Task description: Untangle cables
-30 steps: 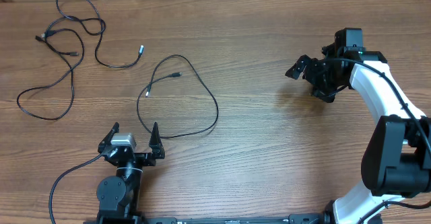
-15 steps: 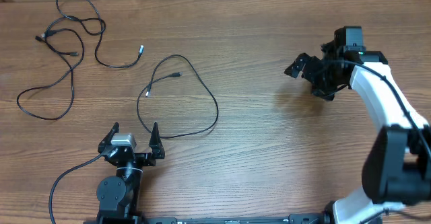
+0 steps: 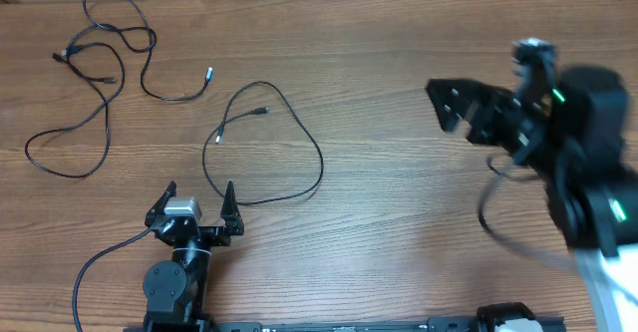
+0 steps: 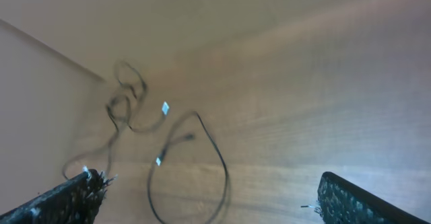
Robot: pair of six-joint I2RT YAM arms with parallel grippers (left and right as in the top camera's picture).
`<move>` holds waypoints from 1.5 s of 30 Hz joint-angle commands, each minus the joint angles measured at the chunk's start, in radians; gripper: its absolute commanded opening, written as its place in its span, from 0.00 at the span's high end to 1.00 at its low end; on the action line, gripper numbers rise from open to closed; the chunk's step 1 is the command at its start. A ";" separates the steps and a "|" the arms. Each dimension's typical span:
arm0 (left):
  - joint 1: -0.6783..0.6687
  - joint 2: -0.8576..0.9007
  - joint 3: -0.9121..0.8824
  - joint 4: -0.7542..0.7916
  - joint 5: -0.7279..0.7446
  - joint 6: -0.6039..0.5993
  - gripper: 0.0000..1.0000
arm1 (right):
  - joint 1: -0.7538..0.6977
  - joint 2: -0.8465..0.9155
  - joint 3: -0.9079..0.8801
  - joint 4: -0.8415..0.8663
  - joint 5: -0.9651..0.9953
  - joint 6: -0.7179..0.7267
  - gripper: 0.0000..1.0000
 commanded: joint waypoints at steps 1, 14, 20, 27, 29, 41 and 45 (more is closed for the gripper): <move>0.006 -0.010 -0.004 0.001 0.008 0.019 0.00 | 0.003 -0.154 -0.040 -0.003 0.042 -0.024 0.00; 0.006 -0.010 -0.004 0.001 0.008 0.019 0.00 | 0.002 -0.731 -0.381 0.064 0.089 -0.196 0.00; 0.006 -0.010 -0.004 0.001 0.008 0.019 0.01 | 0.002 -0.893 -0.560 0.203 0.066 -0.195 0.00; 0.006 -0.010 -0.004 0.001 0.008 0.019 0.01 | 0.002 -1.027 -0.729 0.482 0.074 -0.212 0.00; 0.006 -0.010 -0.004 0.001 0.008 0.019 0.00 | 0.003 -1.033 -0.771 0.592 0.077 -0.223 0.00; 0.006 -0.010 -0.004 0.001 0.008 0.019 0.00 | 0.003 -1.034 -1.147 1.233 0.089 -0.330 0.00; 0.006 -0.010 -0.004 0.001 0.008 0.019 0.01 | 0.003 -1.034 -1.245 1.376 0.121 -0.330 0.00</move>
